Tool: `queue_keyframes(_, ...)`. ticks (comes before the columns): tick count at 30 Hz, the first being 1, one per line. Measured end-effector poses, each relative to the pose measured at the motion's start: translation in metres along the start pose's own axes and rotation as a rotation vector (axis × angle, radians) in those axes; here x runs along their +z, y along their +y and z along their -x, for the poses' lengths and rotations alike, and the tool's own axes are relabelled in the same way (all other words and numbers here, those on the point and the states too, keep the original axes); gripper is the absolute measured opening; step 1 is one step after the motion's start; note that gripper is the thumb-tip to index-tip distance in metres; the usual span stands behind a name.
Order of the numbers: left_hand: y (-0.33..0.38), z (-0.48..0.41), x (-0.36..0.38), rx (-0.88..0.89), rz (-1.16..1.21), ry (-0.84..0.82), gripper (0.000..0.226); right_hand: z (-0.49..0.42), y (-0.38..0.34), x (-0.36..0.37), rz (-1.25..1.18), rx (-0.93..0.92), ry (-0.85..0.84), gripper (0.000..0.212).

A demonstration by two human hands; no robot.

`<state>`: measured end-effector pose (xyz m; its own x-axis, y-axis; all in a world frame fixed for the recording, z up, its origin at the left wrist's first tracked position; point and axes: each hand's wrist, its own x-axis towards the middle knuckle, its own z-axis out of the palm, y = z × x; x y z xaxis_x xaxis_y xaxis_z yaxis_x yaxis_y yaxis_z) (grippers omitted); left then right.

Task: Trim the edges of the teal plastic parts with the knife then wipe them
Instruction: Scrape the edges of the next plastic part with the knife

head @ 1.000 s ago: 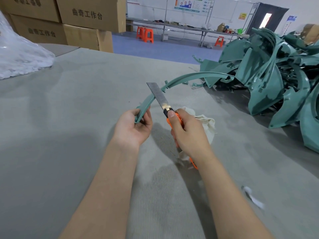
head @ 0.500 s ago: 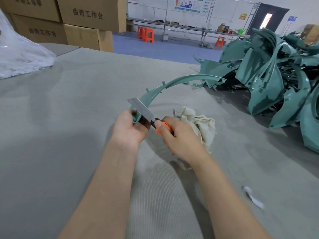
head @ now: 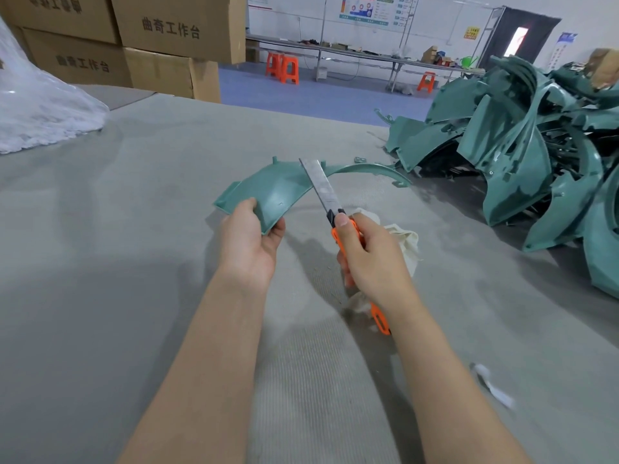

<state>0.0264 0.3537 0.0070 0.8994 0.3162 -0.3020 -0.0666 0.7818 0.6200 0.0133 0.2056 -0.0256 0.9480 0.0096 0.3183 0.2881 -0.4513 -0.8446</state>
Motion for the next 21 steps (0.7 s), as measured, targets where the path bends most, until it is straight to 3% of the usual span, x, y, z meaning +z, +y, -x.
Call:
queue_keyframes(14,-0.001,0.000,0.000,-0.007,0.084,-0.029,0.023,0.008,-0.011,0.010,0.173,-0.116,-0.185,0.038)
queue_keyframes(21,-0.001,-0.002,-0.001,0.027,0.010,-0.025,0.028,0.010,-0.015,0.007,0.095,-0.115,-0.242,0.034)
